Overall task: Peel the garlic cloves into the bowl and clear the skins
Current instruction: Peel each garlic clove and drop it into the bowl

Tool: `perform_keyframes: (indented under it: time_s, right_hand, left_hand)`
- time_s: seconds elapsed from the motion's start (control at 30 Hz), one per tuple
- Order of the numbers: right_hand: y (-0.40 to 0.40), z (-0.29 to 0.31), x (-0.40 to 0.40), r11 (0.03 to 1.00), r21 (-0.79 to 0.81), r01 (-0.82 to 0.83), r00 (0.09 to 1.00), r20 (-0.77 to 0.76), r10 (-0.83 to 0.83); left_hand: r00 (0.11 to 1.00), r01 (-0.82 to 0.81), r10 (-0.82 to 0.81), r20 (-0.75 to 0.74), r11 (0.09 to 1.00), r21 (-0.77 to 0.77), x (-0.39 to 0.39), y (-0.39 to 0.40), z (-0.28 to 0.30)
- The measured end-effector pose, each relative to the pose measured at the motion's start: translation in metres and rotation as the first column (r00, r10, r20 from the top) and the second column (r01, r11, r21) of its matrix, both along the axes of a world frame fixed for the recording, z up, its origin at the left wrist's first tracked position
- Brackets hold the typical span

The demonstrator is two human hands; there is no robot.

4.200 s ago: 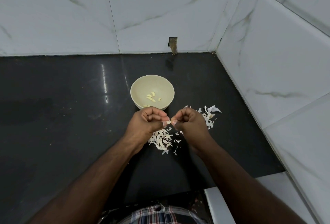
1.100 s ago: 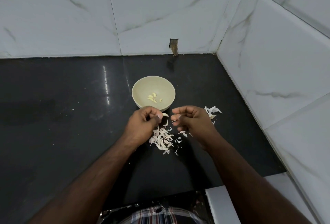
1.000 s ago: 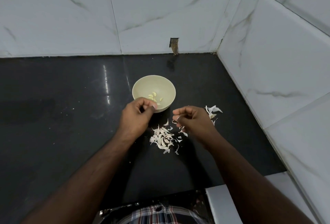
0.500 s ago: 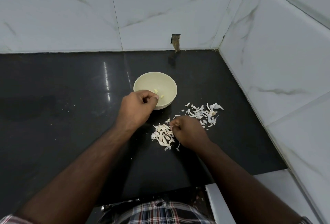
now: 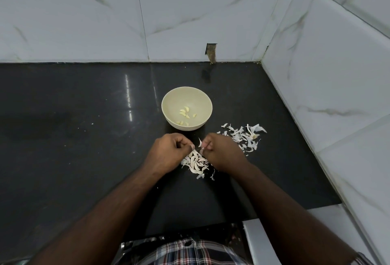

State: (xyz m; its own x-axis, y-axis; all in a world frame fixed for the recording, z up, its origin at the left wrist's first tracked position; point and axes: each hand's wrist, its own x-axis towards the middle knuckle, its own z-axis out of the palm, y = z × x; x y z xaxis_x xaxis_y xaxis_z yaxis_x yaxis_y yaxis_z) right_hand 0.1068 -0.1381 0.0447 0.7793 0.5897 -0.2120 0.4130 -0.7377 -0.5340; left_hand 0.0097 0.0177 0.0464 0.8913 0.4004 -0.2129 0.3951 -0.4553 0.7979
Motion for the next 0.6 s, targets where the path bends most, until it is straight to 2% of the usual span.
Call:
perform_keyframes:
  time_s: [0.1, 0.17, 0.23, 0.33, 0.4, 0.53, 0.6]
  right_hand:
    - [-0.008, 0.013, 0.004, 0.985, 0.141, 0.103, 0.991, -0.097, -0.09]
    - [-0.011, 0.02, 0.003, 0.94, 0.277, 0.198, 0.958, -0.258, -0.126]
    - [-0.011, 0.023, 0.0, 0.867, 0.386, 0.316, 0.887, -0.445, -0.125]
    - [-0.012, 0.026, -0.005, 0.825, 0.412, 0.388, 0.825, -0.554, -0.111]
    - [-0.017, 0.023, -0.003, 0.844, 0.396, 0.361, 0.853, -0.507, -0.127]
    - [-0.028, 0.02, 0.003, 0.944, 0.289, 0.157, 0.975, -0.195, -0.103]
    - [-0.029, 0.024, 0.002, 0.942, 0.314, 0.12, 0.987, -0.144, -0.078]
  left_hand:
    - [0.998, 0.048, -0.047, 0.031, 0.997, -0.061, 0.001, -0.001, -0.002]
    - [0.993, 0.101, -0.092, 0.07, 0.985, -0.141, 0.003, -0.004, -0.003]
    - [0.987, 0.14, -0.12, 0.109, 0.972, -0.19, 0.005, -0.009, -0.003]
    - [0.99, 0.097, -0.072, 0.125, 0.974, -0.205, 0.007, -0.012, -0.003]
    - [0.991, 0.077, -0.051, 0.125, 0.974, -0.211, 0.008, -0.013, -0.004]
    - [0.991, 0.068, -0.04, 0.13, 0.973, -0.222, 0.007, -0.014, -0.003]
    - [0.989, 0.068, -0.038, 0.142, 0.973, -0.22, 0.007, -0.015, -0.002]
